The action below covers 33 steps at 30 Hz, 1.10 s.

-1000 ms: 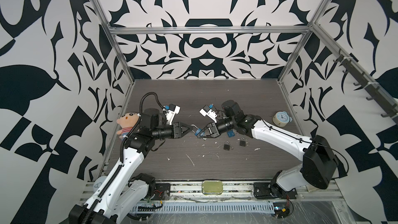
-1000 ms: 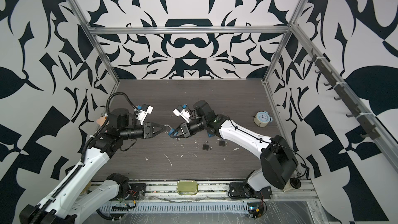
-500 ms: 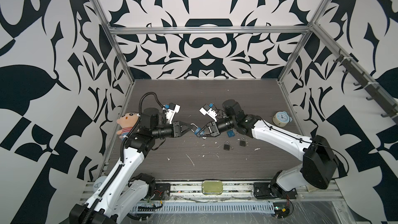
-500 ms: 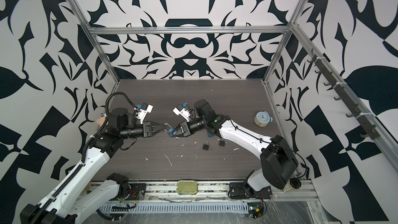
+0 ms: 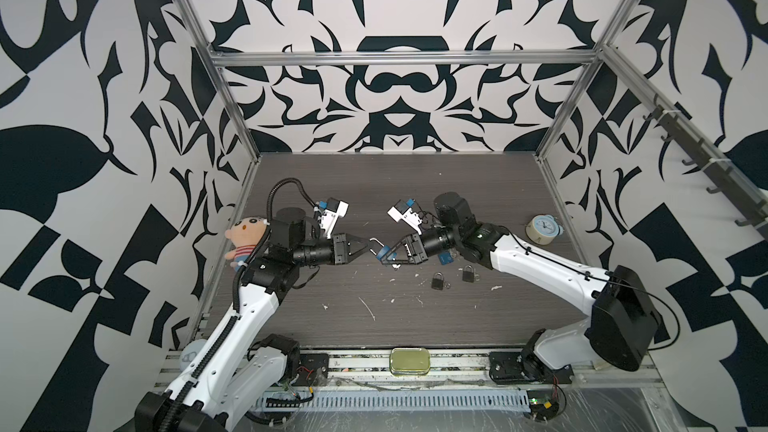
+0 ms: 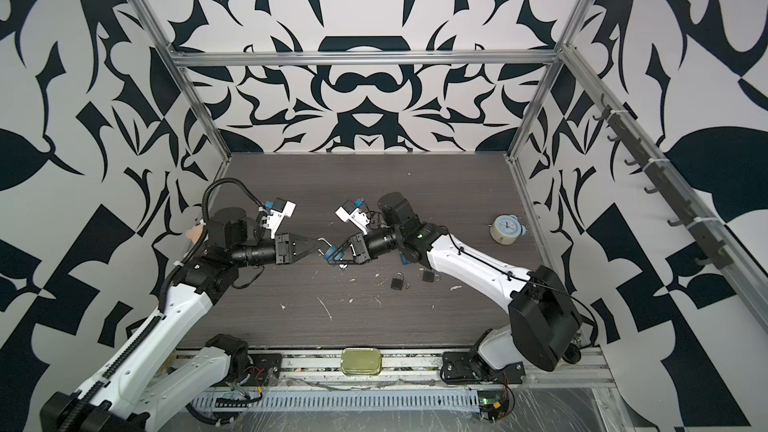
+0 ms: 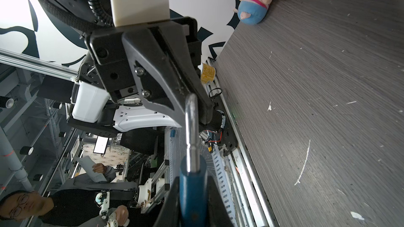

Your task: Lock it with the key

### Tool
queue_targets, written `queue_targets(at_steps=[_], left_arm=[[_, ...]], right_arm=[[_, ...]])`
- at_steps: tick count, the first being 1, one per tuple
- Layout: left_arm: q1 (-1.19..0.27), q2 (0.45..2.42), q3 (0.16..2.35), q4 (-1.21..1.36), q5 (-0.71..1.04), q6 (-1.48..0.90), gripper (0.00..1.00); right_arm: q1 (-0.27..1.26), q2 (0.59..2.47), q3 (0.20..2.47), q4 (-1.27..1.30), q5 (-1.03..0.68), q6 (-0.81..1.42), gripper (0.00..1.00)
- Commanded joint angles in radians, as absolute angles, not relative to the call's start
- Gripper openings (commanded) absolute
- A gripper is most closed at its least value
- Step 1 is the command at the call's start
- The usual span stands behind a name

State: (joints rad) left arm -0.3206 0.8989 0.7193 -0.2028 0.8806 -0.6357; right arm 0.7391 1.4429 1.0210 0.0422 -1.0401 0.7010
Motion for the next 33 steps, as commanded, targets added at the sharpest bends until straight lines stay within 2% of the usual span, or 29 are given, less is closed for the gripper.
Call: queue_targets(at_steps=[1, 16, 26, 33], left_arm=[[-0.324, 0.901, 0.704, -0.216, 0.884, -0.625, 0.00], [-0.345, 0.863, 0.684, -0.215, 0.868, -0.692, 0.00], [-0.453, 0.868, 0.646, -0.201, 0.783, -0.713, 0.00], [-0.487, 0.861, 0.621, -0.178, 0.774, -0.737, 0.00]], right_arm=[[0.741, 1.400, 1.035, 0.155, -1.063, 0.725, 0.00], [0.747, 1.413, 1.074, 0.135, -0.984, 0.694, 0.00], [0.747, 1.424, 1.062, 0.295, -0.979, 0.796, 0.00], [0.746, 1.429, 1.075, 0.289, -0.956, 0.778, 0.00]])
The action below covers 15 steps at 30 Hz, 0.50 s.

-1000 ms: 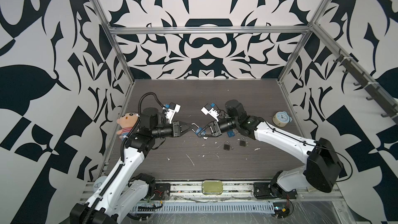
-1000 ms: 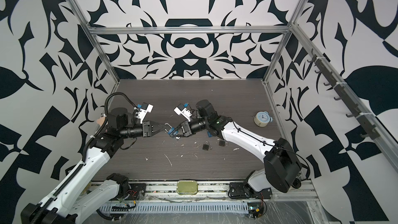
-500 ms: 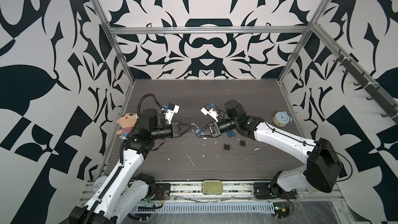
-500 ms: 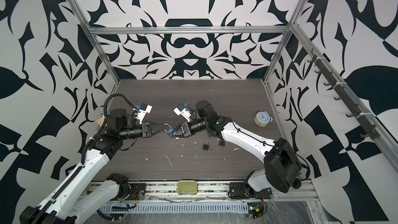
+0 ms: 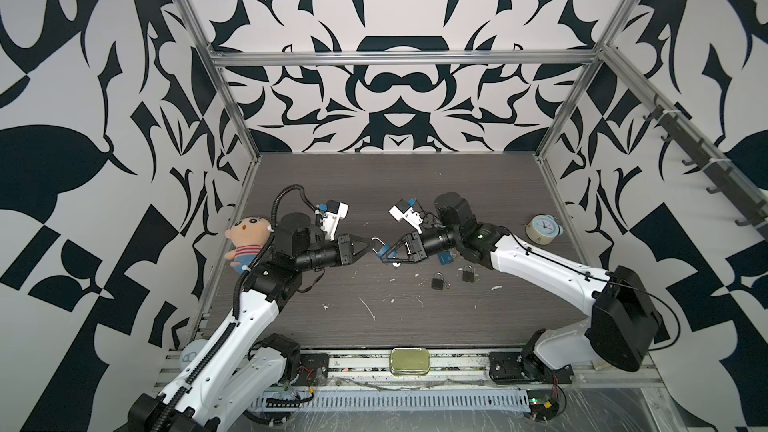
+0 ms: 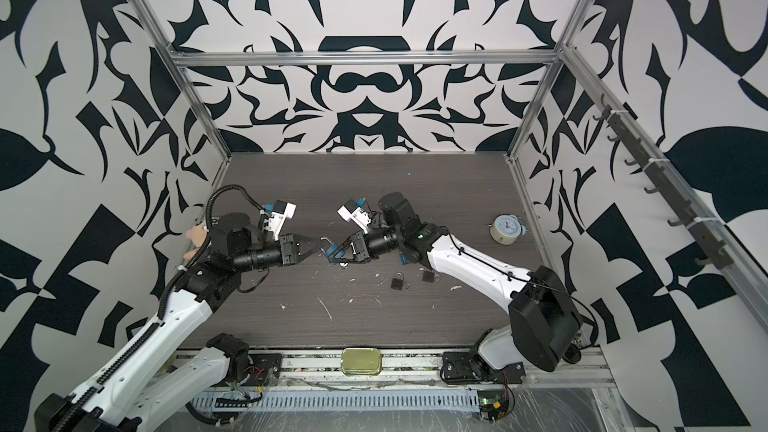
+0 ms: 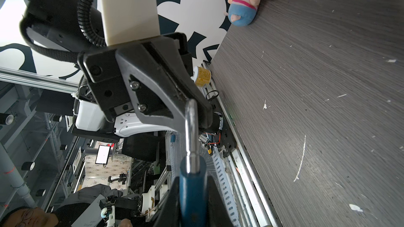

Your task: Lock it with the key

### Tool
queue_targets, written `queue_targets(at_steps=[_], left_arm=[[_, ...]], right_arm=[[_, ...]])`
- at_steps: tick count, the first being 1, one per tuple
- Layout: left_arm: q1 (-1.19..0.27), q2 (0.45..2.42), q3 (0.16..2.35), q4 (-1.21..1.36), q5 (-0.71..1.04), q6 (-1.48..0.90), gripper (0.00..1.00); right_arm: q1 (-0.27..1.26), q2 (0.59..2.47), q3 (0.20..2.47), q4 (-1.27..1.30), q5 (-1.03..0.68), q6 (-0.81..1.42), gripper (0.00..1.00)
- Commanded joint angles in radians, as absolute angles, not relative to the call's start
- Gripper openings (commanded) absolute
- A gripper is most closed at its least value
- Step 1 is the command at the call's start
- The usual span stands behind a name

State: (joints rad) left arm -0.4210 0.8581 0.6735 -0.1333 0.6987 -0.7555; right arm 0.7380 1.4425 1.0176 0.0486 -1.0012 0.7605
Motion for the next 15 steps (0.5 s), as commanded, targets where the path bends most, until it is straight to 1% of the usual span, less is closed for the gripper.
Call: queue_targets(at_steps=[1, 15], left_arm=[[-0.498, 0.859, 0.618, -0.175, 0.773, -0.741, 0.00], [-0.677, 0.829, 0.541, -0.100, 0.709, -0.818, 0.00]], right_arm=[[0.746, 1.432, 1.080, 0.278, -0.950, 0.767, 0.00], [0.726, 1.502, 1.132, 0.277, -0.928, 0.719, 0.00]])
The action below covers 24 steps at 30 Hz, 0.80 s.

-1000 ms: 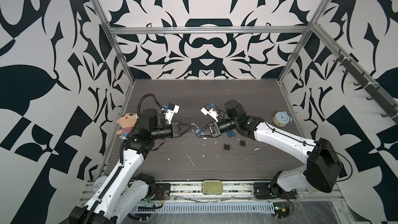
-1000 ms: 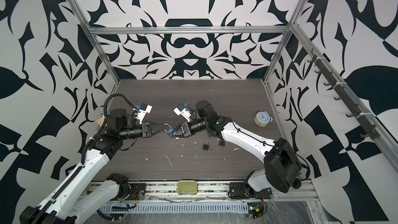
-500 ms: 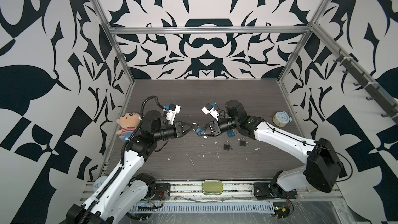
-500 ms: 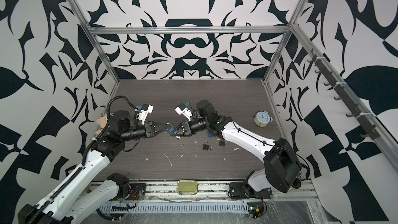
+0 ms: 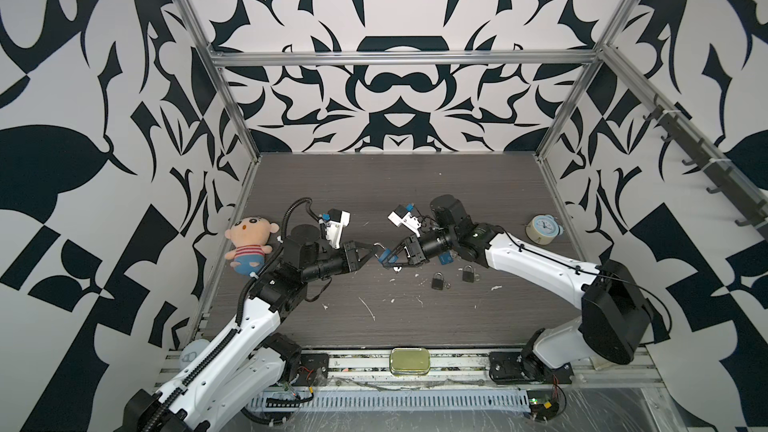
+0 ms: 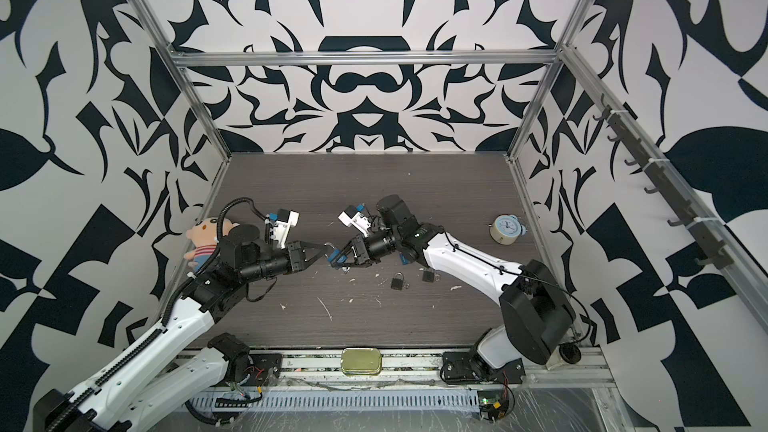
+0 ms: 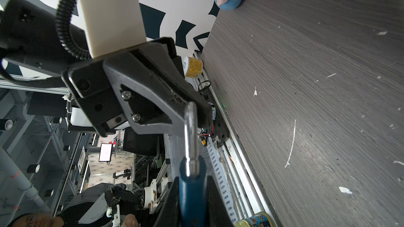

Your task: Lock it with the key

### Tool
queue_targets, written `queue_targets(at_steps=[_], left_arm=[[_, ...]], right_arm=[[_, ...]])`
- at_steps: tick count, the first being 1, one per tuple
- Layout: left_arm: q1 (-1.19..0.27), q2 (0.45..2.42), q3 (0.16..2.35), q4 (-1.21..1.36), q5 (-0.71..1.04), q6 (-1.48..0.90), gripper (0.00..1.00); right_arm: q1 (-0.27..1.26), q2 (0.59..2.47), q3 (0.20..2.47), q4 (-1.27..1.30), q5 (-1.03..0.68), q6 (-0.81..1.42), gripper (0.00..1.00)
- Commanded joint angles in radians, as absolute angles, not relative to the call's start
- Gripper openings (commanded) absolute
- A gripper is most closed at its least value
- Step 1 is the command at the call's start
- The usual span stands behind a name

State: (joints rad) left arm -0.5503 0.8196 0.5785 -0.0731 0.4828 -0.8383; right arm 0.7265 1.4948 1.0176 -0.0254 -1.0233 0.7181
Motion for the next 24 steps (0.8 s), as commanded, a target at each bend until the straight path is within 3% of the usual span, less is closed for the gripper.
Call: queue_targets(at_steps=[1, 19, 24], left_arm=[[-0.690, 0.831, 0.541, -0.100, 0.702, -0.818, 0.00], [-0.840, 0.826, 0.503, -0.031, 0.616, -0.879, 0.00], [-0.838, 0.802, 0.529, -0.091, 0.518, -0.857, 0.00]], right_arm=[[0.724, 1.507, 1.135, 0.280, -0.928, 0.718, 0.00], [0.689, 1.628, 1.227, 0.314, -0.937, 0.702, 0.00], [0.690, 1.630, 1.203, 0.322, -0.942, 0.711, 0.00]])
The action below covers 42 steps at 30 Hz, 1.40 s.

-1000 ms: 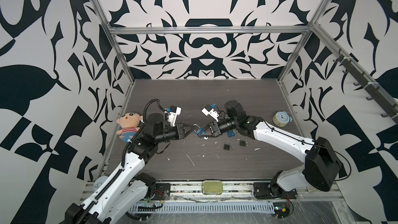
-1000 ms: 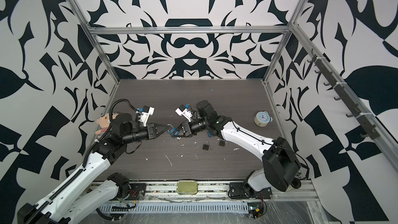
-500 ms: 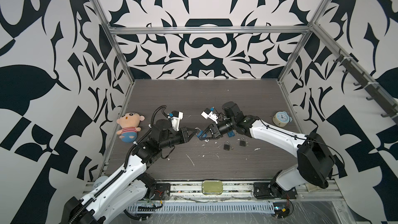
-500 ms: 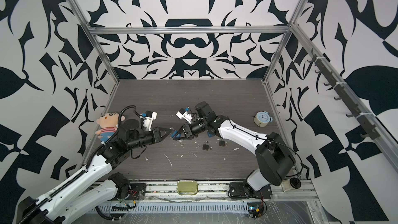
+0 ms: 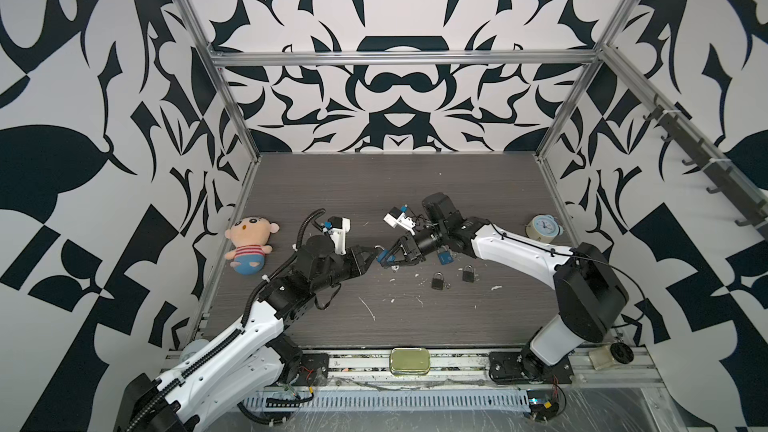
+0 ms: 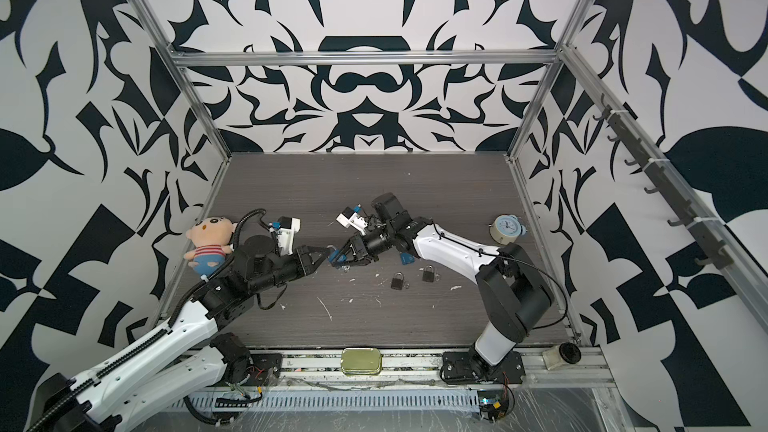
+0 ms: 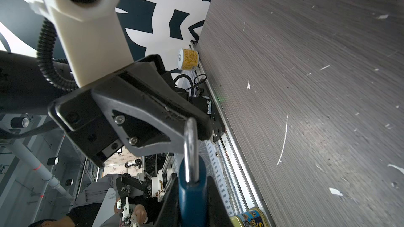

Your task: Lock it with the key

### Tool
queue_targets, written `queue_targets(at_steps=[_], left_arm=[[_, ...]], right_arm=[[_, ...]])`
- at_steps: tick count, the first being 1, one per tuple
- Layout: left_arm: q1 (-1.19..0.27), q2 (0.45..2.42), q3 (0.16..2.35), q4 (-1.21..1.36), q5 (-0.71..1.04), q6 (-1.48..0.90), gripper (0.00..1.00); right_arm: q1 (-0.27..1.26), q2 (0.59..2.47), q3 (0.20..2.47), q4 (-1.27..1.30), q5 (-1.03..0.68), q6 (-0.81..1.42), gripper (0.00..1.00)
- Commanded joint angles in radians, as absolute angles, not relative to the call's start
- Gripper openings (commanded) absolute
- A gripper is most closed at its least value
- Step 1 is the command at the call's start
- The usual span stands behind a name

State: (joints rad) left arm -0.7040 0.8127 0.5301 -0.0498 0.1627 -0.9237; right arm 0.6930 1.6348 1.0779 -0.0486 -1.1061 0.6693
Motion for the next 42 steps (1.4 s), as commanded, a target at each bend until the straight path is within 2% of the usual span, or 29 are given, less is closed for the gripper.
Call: queue_targets(at_steps=[1, 5, 9, 10, 14, 20, 27, 35, 39, 42], left_arm=[[-0.836, 0.799, 0.544, -0.116, 0.489, -0.841, 0.00], [-0.778, 0.812, 0.616, -0.216, 0.433, -0.777, 0.00], [-0.621, 0.847, 0.665, -0.202, 0.542, -0.741, 0.00], [-0.581, 0.858, 0.676, -0.194, 0.571, -0.737, 0.02], [-0.470, 0.893, 0.697, -0.139, 0.658, -0.736, 0.20], [-0.451, 0.922, 0.730, -0.123, 0.692, -0.718, 0.31], [-0.449, 0.911, 0.700, -0.114, 0.682, -0.719, 0.25], [-0.427, 0.908, 0.683, -0.083, 0.675, -0.736, 0.25], [-0.421, 0.917, 0.670, -0.048, 0.690, -0.757, 0.18], [-0.420, 0.921, 0.657, -0.029, 0.695, -0.773, 0.07]], right_arm=[[0.693, 1.623, 1.189, 0.322, -0.944, 0.714, 0.00], [0.718, 1.587, 1.109, 0.325, -0.951, 0.718, 0.00], [0.747, 1.544, 1.025, 0.348, -0.948, 0.746, 0.00], [0.749, 1.533, 1.003, 0.369, -0.948, 0.765, 0.00], [0.749, 1.509, 0.934, 0.482, -0.956, 0.847, 0.00], [0.749, 1.504, 0.917, 0.502, -0.960, 0.869, 0.00], [0.749, 1.513, 0.927, 0.523, -0.975, 0.887, 0.00], [0.753, 1.517, 0.920, 0.563, -0.997, 0.920, 0.00], [0.762, 1.520, 0.920, 0.574, -0.999, 0.927, 0.00], [0.765, 1.519, 0.920, 0.579, -1.002, 0.928, 0.00]])
